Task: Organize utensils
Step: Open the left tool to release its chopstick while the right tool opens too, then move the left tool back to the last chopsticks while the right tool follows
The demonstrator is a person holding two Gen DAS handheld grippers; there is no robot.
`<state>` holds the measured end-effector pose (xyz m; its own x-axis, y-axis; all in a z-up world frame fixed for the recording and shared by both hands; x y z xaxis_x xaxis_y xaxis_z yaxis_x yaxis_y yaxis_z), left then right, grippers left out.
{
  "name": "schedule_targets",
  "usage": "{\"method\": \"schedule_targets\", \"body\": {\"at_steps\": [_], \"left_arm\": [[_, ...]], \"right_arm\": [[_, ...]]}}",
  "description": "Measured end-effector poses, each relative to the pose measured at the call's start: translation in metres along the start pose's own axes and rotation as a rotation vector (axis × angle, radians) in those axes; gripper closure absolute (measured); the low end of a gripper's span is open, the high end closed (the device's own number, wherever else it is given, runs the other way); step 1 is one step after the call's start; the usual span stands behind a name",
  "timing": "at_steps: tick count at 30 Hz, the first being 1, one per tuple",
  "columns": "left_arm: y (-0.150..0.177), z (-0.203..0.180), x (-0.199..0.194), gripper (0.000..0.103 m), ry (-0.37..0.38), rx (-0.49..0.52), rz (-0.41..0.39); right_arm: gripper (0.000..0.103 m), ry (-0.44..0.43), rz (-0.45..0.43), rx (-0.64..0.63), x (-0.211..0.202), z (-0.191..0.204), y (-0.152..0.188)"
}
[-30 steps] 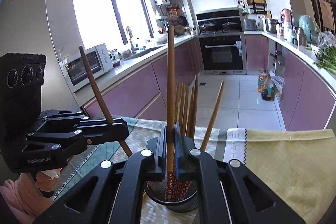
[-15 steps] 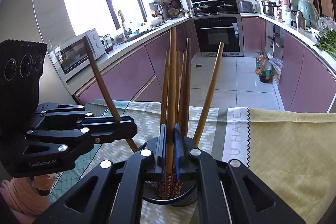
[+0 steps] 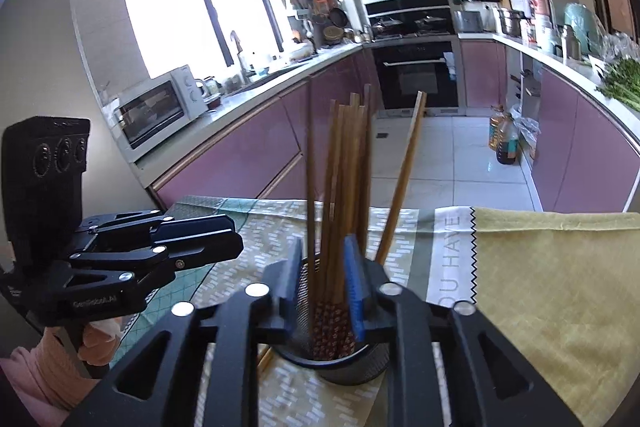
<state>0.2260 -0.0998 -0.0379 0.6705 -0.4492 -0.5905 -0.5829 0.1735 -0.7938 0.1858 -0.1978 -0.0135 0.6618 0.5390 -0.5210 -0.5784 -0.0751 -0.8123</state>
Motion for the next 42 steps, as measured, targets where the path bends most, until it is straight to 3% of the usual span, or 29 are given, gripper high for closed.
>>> {"method": "schedule_targets", "body": {"at_steps": [4, 6, 10, 14, 18, 24, 34, 42], "left_arm": [[0.016, 0.009, -0.029, 0.055, -0.05, -0.003, -0.076], [0.027, 0.014, -0.039, 0.042, -0.061, -0.012, -0.088], [0.057, 0.025, -0.048, 0.034, -0.111, -0.035, -0.076], [0.08, 0.039, -0.047, 0.019, -0.176, -0.062, -0.044], [0.102, 0.051, -0.043, 0.016, -0.218, -0.096, -0.01], [0.119, 0.061, -0.04, 0.016, -0.236, -0.143, 0.025], [0.131, 0.058, -0.038, 0.018, -0.222, -0.145, 0.053], [0.133, 0.045, -0.031, 0.021, -0.196, -0.102, 0.079]], "right_arm": [[0.063, -0.044, -0.005, -0.064, -0.017, 0.021, 0.012], [0.06, -0.069, 0.007, -0.09, -0.021, 0.032, 0.024], [0.06, -0.102, 0.083, -0.116, -0.013, 0.048, 0.057], [0.06, -0.119, 0.2, -0.104, 0.015, 0.058, 0.098], [0.06, -0.108, 0.279, -0.099, 0.038, 0.067, 0.124], [0.06, -0.08, 0.326, -0.111, 0.049, 0.077, 0.143], [0.061, -0.046, 0.341, -0.115, 0.044, 0.077, 0.151], [0.068, -0.026, 0.352, -0.091, 0.037, 0.068, 0.152]]}}
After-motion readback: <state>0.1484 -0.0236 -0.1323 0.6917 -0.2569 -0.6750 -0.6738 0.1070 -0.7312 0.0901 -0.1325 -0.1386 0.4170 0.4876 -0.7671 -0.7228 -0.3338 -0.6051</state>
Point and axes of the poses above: each gripper's, at about its wrist camera, not at the fingertips, and x roughly the way its jaws point, z to its left, y to its underside, the point moved 9 cm from there along x, roughly the way its jaws point, and after that the axes turned 1 degree about -y, right-handed, at the moved point
